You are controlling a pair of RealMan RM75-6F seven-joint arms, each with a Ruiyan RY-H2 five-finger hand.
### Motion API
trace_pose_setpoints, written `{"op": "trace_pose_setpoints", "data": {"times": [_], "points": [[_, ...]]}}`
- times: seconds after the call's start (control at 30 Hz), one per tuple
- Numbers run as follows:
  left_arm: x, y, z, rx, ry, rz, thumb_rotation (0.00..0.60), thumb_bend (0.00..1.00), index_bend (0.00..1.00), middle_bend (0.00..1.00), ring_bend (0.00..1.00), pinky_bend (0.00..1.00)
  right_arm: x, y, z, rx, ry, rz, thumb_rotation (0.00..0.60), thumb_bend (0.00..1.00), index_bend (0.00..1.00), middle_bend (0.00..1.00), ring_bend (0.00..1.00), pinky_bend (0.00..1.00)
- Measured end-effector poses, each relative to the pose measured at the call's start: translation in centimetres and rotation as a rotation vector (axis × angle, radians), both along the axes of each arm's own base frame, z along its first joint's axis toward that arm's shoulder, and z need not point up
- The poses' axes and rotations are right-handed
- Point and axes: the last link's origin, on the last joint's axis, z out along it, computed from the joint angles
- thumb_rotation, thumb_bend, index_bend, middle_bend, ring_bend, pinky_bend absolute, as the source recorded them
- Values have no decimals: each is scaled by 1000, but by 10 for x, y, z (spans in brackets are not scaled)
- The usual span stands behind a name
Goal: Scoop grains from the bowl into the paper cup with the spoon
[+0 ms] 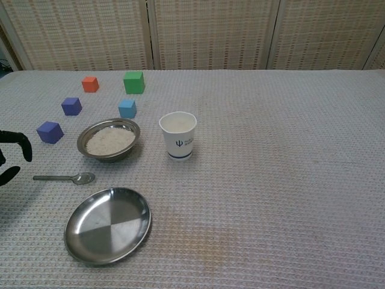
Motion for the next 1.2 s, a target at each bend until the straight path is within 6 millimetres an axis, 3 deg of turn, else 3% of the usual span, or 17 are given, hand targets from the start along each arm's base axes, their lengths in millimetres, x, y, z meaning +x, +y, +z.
{"op": "trace_pose_setpoints", "data": {"times": [0.2,0.63,1.2], "points": [[5,5,-15,-8,30,20,600,423,298,1000,1000,1000,-1,-1,2,-3,0,-3,600,119,0,0,0,0],[7,11,-34,4,75,12,600,423,434,1000,1000,1000,-1,-2,1,5,-5,-3,600,119,0,0,0,0],[5,20,-56,40,191,-23,600,424,434,1000,1000,1000,-1,2,0,34,-14,-22,600,119,0,0,0,0]]}}
